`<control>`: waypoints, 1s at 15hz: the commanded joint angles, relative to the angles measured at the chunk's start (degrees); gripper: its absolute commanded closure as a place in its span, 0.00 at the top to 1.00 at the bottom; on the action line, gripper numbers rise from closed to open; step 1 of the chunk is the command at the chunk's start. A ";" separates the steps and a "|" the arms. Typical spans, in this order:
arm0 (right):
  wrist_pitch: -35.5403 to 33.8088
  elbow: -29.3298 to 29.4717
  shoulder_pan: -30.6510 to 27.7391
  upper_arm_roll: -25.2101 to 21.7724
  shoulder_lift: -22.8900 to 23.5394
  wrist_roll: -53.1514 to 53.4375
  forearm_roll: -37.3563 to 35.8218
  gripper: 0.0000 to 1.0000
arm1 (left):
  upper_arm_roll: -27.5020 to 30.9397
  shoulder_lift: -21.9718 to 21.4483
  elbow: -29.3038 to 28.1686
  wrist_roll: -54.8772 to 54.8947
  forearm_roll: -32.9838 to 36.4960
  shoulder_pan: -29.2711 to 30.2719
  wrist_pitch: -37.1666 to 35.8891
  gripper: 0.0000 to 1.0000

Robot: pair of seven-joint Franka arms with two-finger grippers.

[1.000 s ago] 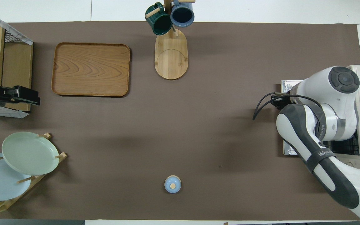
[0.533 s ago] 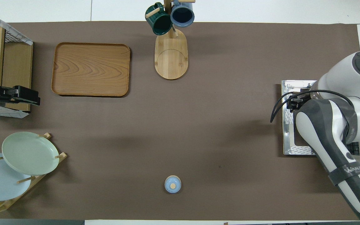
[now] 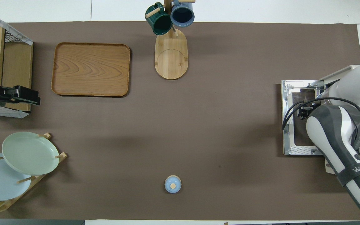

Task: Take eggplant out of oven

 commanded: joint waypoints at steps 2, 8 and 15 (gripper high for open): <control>3.02 -3.88 -1.29 0.30 -2.54 -3.81 -1.15 0.22 | -0.38 -0.78 0.01 0.42 -0.37 0.80 -0.77 1.00; 3.11 -4.06 -0.41 0.38 -2.80 -4.43 -4.65 0.00 | -0.38 -0.78 0.01 0.51 -0.37 0.80 -0.77 1.00; -11.64 9.89 13.45 0.91 0.70 1.97 -8.71 0.00 | -0.38 -0.78 0.01 0.51 -0.37 0.80 -0.77 1.00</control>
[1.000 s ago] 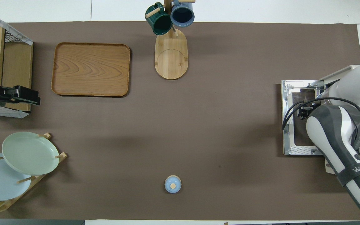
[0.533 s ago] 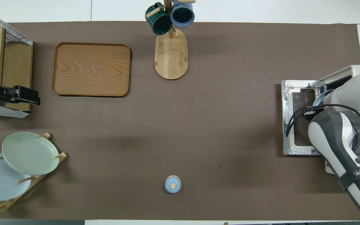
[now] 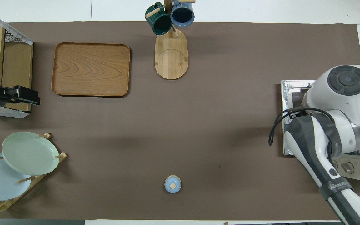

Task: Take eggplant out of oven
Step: 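Pull the eggplant out and carry it toward the light blue plate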

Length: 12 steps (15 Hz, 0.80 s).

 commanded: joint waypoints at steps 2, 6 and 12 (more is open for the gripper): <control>-7.05 9.49 7.80 0.23 3.28 6.54 1.30 0.00 | -0.38 -0.78 0.01 0.51 -0.37 0.80 -0.77 1.00; -11.78 21.25 16.86 0.23 8.54 20.42 7.28 0.00 | -0.38 -0.78 0.01 0.51 -0.37 0.80 -0.77 1.00; -19.01 46.21 28.38 1.02 28.13 38.07 10.27 0.00 | -0.38 -0.78 0.01 0.51 -0.37 0.80 -0.77 1.00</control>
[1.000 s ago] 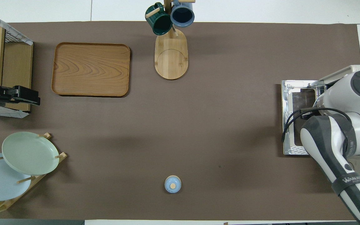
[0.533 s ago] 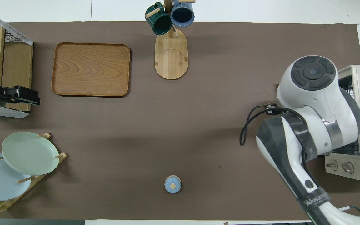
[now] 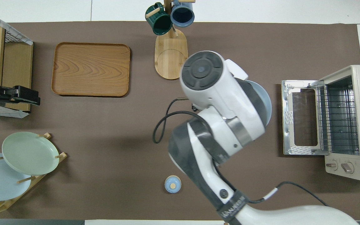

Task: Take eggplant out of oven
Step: 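Pull the eggplant out and carry it toward the light blue plate, then lower the eggplant onto the blue plate and open the right gripper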

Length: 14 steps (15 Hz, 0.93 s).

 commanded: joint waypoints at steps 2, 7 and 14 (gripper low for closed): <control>-1.83 14.70 3.70 2.30 12.55 11.24 1.58 0.00 | -0.38 -0.78 0.01 0.51 -0.37 0.80 -0.77 1.00; 10.73 11.47 3.79 4.86 13.26 14.60 4.12 0.00 | -0.38 -0.78 0.01 0.51 -0.37 0.80 -0.77 1.00; 29.19 -7.08 4.58 5.30 7.99 19.43 7.64 0.00 | -0.38 -0.78 0.01 0.51 -0.37 0.80 -0.77 1.00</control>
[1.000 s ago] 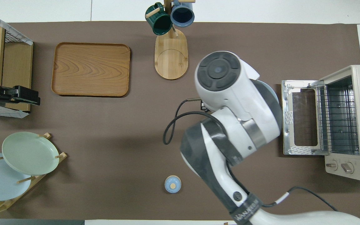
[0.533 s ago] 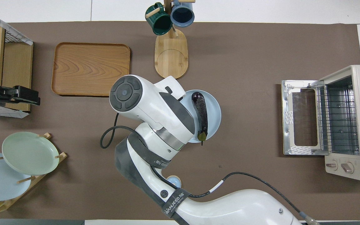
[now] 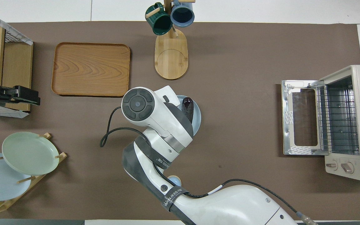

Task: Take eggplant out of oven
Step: 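Lower the eggplant onto the blue plate and open the right gripper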

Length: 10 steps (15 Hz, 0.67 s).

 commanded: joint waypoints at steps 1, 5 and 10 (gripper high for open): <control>3.90 -6.46 -1.07 0.71 -4.08 0.81 1.58 0.04 | -0.38 -0.78 0.01 0.51 -0.37 0.80 -0.77 1.00; 1.54 -0.84 -1.60 0.62 -3.12 -0.33 1.15 0.52 | -0.38 -0.78 0.01 0.51 -0.37 0.80 -0.77 1.00; -12.14 -1.53 -8.96 0.09 -8.02 -14.54 -2.28 0.31 | -0.38 -0.78 0.01 0.51 -0.37 0.80 -0.77 1.00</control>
